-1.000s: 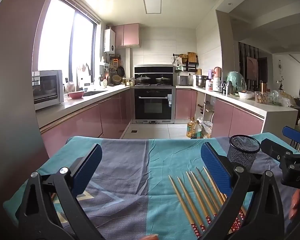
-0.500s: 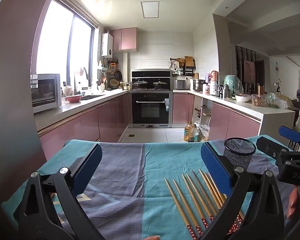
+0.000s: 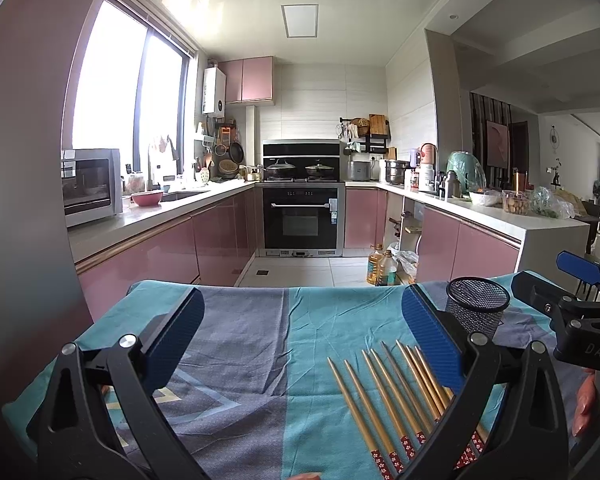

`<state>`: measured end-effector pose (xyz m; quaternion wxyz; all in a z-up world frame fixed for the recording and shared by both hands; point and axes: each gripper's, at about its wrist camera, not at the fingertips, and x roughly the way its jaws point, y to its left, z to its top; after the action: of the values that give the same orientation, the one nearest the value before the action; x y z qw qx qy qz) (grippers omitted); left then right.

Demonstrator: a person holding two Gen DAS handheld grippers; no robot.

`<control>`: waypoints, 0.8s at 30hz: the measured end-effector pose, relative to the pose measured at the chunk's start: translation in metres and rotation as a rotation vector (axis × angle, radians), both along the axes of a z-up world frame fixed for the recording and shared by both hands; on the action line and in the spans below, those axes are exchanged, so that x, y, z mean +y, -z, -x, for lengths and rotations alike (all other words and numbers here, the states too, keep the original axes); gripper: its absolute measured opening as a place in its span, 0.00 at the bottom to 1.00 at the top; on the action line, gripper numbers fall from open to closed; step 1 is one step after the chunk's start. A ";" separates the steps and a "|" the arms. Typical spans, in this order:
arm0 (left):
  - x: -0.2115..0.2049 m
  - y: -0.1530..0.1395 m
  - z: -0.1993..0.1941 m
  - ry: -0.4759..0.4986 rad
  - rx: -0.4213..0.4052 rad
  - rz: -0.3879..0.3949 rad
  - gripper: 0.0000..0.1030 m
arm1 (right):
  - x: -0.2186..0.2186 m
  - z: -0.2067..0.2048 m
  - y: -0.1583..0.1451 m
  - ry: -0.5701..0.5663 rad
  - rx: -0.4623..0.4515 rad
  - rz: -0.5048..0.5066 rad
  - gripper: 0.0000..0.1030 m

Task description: Organize utensils

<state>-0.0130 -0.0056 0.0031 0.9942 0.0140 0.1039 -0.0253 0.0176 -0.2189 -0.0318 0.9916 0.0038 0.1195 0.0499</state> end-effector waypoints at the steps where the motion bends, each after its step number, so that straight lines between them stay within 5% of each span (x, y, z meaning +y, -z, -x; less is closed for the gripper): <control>1: 0.000 0.000 0.000 -0.001 0.000 0.000 0.95 | 0.000 0.000 0.000 -0.001 0.001 0.001 0.94; 24: -0.002 -0.006 0.002 0.000 -0.005 0.002 0.95 | 0.000 -0.003 0.001 -0.010 0.000 -0.001 0.94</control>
<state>-0.0154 -0.0075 0.0095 0.9945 0.0131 0.1012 -0.0254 0.0205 -0.2193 -0.0325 0.9913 0.0035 0.1195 0.0551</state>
